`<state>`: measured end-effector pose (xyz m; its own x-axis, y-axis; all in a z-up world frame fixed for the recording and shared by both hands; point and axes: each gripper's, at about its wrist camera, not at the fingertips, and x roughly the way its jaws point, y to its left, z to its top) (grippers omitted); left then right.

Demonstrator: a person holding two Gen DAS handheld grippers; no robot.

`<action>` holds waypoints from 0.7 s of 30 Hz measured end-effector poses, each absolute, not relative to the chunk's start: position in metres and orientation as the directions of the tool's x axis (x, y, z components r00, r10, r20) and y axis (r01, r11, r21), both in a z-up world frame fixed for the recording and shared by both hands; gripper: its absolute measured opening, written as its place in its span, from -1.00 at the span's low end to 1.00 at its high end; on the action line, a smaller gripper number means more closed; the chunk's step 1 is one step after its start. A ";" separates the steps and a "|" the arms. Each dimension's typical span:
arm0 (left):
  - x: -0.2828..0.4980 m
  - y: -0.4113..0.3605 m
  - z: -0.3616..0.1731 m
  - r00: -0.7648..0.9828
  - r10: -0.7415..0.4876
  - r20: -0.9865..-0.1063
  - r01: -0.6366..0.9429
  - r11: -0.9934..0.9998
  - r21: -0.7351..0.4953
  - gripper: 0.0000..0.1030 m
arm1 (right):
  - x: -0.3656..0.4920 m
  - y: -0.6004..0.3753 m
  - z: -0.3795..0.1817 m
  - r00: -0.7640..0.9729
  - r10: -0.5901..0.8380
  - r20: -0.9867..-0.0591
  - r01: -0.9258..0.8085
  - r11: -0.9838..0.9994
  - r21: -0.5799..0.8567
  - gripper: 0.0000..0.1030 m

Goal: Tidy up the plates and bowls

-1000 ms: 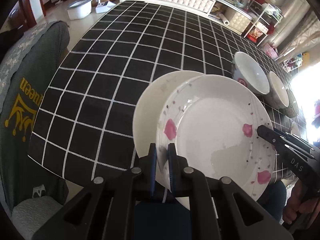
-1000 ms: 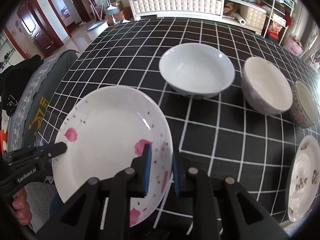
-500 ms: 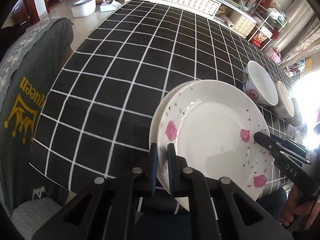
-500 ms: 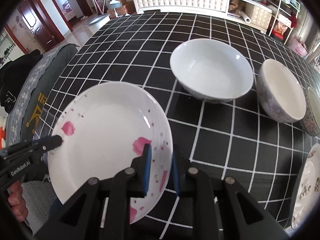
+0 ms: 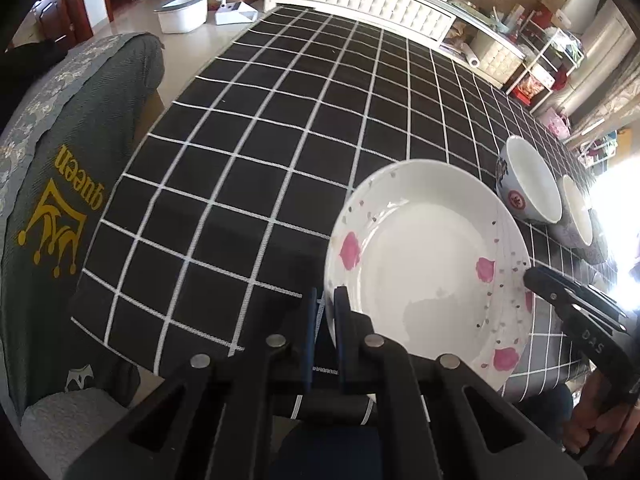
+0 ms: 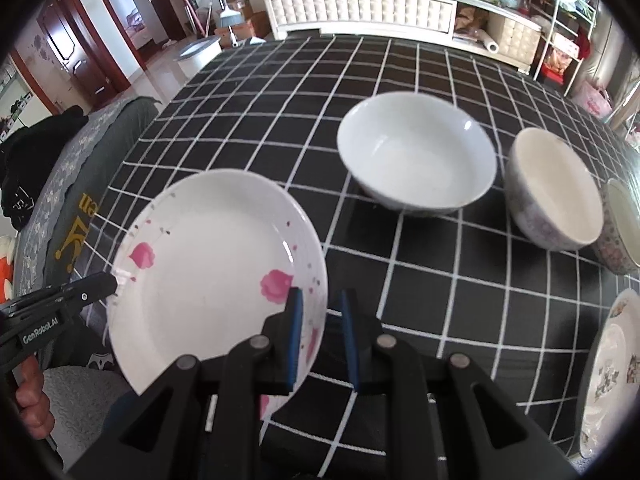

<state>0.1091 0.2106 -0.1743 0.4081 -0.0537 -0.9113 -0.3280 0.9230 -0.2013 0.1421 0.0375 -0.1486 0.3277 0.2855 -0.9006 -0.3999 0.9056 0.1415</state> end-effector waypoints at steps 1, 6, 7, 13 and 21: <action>0.109 0.214 -0.175 0.413 -0.052 -0.909 -0.332 0.921 -0.203 -0.86 | 0.141 0.035 -0.145 0.334 0.290 -0.897 -0.397 0.906 0.146 -0.54; 0.101 0.205 -0.150 0.457 -0.036 -0.889 -0.306 0.932 -0.195 -0.86 | 0.134 0.023 -0.122 0.382 0.296 -0.875 -0.388 0.911 0.139 -0.54; 0.099 0.200 -0.144 0.467 -0.035 -0.883 -0.295 0.936 -0.193 -0.86 | 0.131 0.021 -0.117 0.394 0.296 -0.870 -0.387 0.912 0.135 -0.54; 0.092 0.162 -0.103 0.541 -0.033 -0.841 -0.217 0.960 -0.177 -0.86 | 0.115 0.004 -0.082 0.468 0.283 -0.837 -0.382 0.919 0.097 -0.47; 0.090 0.110 -0.058 0.610 -0.080 -0.789 -0.102 0.979 -0.179 -0.83 | 0.100 -0.039 -0.038 0.568 0.266 -0.779 -0.322 0.943 0.087 0.19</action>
